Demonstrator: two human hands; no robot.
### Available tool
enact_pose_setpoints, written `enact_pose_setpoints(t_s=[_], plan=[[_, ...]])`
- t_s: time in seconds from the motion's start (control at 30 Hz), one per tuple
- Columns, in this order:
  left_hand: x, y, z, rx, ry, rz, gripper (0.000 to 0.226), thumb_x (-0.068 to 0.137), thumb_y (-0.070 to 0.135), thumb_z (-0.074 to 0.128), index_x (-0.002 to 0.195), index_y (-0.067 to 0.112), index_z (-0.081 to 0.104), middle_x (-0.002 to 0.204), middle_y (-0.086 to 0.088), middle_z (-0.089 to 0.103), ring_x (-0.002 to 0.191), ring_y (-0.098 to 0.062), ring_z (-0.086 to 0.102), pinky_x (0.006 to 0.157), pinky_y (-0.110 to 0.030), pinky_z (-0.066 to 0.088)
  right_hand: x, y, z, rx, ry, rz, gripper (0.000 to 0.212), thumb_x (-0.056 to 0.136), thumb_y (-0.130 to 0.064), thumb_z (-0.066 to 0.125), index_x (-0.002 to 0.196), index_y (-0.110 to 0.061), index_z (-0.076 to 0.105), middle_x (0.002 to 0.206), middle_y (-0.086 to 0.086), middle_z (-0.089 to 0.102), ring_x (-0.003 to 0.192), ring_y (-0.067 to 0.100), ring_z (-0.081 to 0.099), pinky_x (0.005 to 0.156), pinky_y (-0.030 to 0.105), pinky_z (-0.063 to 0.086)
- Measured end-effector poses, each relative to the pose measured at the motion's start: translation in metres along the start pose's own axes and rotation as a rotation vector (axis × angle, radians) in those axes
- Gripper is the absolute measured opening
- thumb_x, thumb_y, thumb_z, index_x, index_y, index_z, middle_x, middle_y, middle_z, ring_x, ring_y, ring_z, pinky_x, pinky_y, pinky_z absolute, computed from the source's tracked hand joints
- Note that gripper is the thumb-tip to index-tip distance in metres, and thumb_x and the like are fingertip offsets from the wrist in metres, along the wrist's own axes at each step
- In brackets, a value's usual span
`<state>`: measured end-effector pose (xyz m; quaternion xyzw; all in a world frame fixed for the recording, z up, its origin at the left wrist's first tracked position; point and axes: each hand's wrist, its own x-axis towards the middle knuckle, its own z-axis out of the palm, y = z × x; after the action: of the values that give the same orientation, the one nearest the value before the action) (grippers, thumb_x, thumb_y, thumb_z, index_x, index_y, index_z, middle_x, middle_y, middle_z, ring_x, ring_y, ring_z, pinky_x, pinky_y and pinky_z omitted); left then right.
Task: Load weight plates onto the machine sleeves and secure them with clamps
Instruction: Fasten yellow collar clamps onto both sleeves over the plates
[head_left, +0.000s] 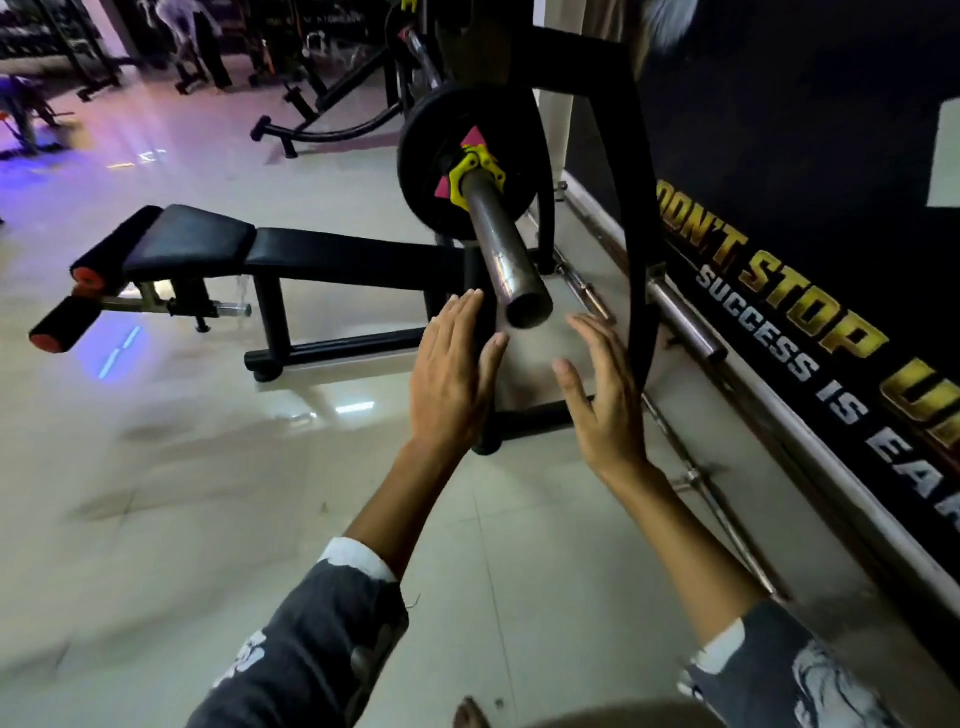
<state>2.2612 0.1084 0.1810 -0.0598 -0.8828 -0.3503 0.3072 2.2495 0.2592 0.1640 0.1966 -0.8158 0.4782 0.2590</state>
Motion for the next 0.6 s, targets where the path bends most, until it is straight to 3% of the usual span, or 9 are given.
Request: enact_pose_setpoints(t_s=[0.1, 0.27, 0.4, 0.6], plan=[[-0.025, -0.011, -0.02, 0.064, 0.012, -0.043, 0.037, 0.095, 0.028, 0.049, 0.125, 0.006, 0.053, 0.12, -0.012, 0.062, 0.112, -0.025, 0.057, 0.092, -0.037, 0.047, -0.017, -0.018, 0.02, 0.003, -0.095, 0.007, 0.037, 0.094, -0.028, 0.048, 0.123, -0.005, 0.053, 0.126, 0.012, 0.056, 0.119, 0.016, 0.047, 0.102, 0.013, 0.033], [-0.071, -0.068, -0.065, 0.243, 0.041, -0.181, 0.024, 0.095, 0.026, 0.051, 0.109, 0.01, 0.062, 0.103, -0.009, 0.068, 0.095, -0.028, 0.062, 0.077, -0.037, 0.048, -0.035, -0.04, 0.09, 0.014, -0.367, 0.08, 0.025, 0.095, -0.023, 0.049, 0.111, -0.008, 0.06, 0.113, 0.01, 0.063, 0.104, 0.023, 0.058, 0.085, 0.025, 0.044], [-0.123, -0.134, -0.111, 0.36, 0.0, -0.342, 0.018, 0.093, 0.022, 0.055, 0.097, 0.009, 0.067, 0.094, -0.009, 0.07, 0.086, -0.029, 0.064, 0.072, -0.035, 0.047, -0.063, -0.057, 0.168, 0.061, -0.617, 0.123, 0.021, 0.093, -0.022, 0.051, 0.102, -0.007, 0.062, 0.107, 0.01, 0.066, 0.1, 0.023, 0.06, 0.085, 0.032, 0.048], [-0.182, -0.245, -0.193, 0.434, 0.015, -0.64, 0.024, 0.094, 0.026, 0.053, 0.104, 0.01, 0.066, 0.101, -0.009, 0.069, 0.093, -0.028, 0.063, 0.076, -0.036, 0.049, -0.104, -0.109, 0.32, 0.097, -0.93, 0.073, 0.022, 0.094, -0.026, 0.05, 0.107, -0.012, 0.06, 0.109, 0.005, 0.066, 0.103, 0.019, 0.059, 0.078, 0.022, 0.04]])
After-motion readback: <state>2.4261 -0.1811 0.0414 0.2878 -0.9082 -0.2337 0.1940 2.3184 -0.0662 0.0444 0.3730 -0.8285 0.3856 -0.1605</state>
